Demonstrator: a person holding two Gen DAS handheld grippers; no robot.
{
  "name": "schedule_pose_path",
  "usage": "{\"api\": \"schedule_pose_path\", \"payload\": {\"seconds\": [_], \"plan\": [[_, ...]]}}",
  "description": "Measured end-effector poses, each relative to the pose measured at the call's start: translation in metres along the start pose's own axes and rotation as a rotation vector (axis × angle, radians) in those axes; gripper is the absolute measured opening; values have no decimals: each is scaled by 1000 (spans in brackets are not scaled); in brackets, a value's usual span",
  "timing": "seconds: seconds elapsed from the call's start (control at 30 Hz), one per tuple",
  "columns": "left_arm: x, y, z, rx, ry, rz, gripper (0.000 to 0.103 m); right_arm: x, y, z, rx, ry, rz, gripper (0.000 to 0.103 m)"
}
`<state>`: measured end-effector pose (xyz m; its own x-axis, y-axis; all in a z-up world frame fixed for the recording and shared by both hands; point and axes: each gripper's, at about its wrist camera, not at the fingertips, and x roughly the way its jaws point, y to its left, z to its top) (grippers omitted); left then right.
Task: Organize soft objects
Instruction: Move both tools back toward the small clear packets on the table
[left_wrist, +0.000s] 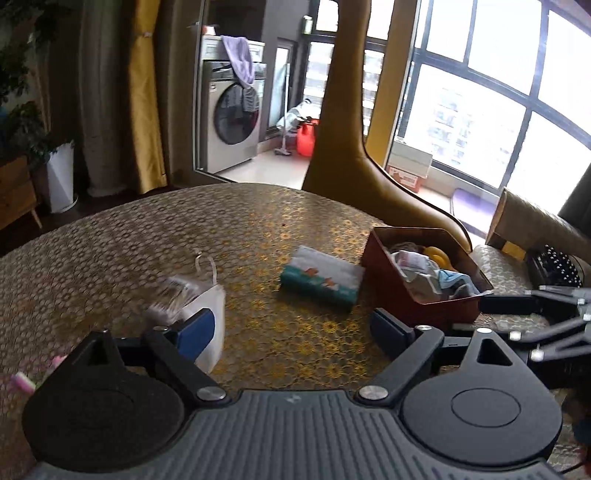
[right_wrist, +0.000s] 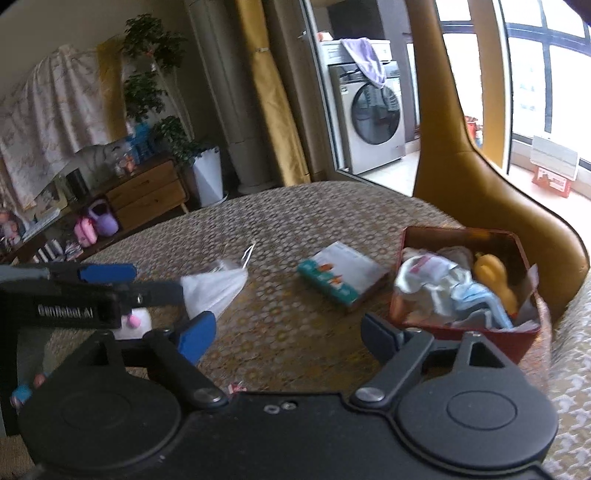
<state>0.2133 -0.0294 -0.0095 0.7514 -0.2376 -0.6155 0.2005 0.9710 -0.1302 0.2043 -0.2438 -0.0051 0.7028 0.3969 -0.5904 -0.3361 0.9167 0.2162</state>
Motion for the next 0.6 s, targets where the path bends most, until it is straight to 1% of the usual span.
{"api": "schedule_pose_path", "payload": {"seconds": [0.07,0.13,0.17,0.23,0.3,0.43,0.53,0.6], "plan": [[0,8,-4,-12,1,2,94,6,7,-6,-10,12,15,90],[1,15,-9,-27,0,-7,99,13,14,-13,-18,27,25,92],[2,19,-11,-36,-1,-13,100,17,18,-16,-22,36,32,93],[6,26,-14,-55,6,-23,100,25,26,-23,-25,48,50,94],[11,31,-18,-65,18,-12,101,31,34,-30,-31,59,63,94],[26,36,-23,-48,48,13,102,42,48,-44,-64,77,80,95],[39,43,-28,-47,76,-2,102,49,57,-54,-91,91,79,95],[46,46,-30,-51,74,12,102,55,61,-59,-108,104,77,95]]}}
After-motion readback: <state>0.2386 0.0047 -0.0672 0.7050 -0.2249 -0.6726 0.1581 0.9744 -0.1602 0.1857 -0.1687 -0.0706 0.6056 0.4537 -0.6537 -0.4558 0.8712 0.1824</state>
